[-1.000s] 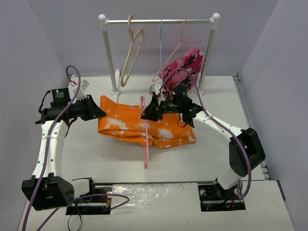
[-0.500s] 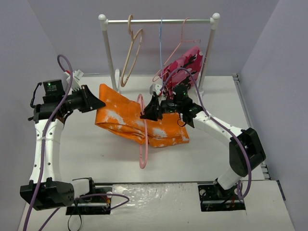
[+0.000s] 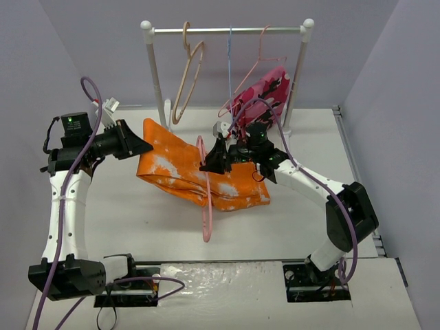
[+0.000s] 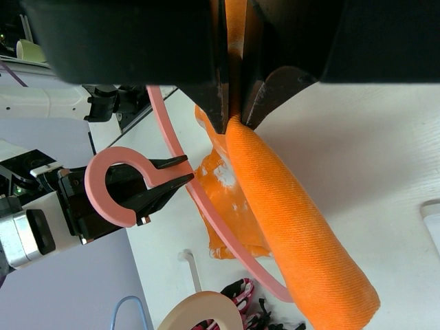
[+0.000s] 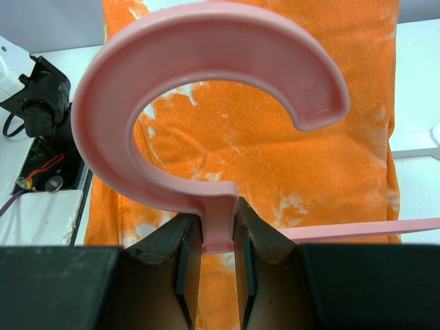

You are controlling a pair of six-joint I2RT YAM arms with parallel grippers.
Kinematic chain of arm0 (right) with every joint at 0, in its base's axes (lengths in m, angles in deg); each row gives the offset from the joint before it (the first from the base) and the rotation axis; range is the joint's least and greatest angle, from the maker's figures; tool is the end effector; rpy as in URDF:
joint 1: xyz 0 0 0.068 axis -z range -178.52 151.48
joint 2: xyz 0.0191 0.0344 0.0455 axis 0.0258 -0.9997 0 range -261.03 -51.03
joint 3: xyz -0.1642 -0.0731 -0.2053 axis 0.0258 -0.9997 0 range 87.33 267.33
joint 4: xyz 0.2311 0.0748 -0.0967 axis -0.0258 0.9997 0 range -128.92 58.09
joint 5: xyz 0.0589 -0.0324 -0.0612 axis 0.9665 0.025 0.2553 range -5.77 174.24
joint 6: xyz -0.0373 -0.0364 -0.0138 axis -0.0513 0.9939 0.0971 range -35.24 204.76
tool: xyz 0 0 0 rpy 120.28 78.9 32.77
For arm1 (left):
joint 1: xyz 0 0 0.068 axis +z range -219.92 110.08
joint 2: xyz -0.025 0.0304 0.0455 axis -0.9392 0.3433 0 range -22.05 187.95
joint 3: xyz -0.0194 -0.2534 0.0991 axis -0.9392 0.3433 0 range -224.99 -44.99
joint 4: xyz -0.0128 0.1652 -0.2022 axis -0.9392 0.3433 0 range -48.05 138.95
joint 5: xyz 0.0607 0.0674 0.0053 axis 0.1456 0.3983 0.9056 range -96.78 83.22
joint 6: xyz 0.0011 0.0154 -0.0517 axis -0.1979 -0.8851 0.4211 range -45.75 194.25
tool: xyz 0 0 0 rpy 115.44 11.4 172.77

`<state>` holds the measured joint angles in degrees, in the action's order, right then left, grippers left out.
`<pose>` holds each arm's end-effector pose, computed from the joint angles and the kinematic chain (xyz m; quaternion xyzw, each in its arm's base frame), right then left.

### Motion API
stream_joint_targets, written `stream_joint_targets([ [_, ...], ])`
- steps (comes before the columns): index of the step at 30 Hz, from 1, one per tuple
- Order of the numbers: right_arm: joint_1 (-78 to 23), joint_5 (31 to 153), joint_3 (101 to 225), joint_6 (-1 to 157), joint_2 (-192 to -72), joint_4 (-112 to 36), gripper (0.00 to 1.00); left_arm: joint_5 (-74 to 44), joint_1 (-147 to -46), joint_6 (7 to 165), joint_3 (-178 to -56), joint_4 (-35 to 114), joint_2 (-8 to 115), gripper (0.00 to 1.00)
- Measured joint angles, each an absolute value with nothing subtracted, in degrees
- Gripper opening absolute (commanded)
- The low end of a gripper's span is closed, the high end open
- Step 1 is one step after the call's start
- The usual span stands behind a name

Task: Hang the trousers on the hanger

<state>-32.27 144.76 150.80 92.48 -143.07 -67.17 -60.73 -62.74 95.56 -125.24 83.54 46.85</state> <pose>0.2860 0.2283 0.3124 -0.5493 0.4469 0.4853 0.5130 0.2371 0.0009 0.4189 0.0289 0.8046 -0.4449 0.3922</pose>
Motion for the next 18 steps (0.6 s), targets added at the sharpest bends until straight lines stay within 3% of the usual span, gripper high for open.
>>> stream_joint_targets([
  [10,-32.25,144.73,150.91,92.80,-144.29,-66.93,0.00,-59.59,-62.72,94.46,-123.38,83.03,46.11,0.00],
  [18,-30.37,144.40,156.57,94.00,-142.89,-58.01,0.00,-54.53,-62.28,92.58,-109.57,80.21,41.02,0.00],
])
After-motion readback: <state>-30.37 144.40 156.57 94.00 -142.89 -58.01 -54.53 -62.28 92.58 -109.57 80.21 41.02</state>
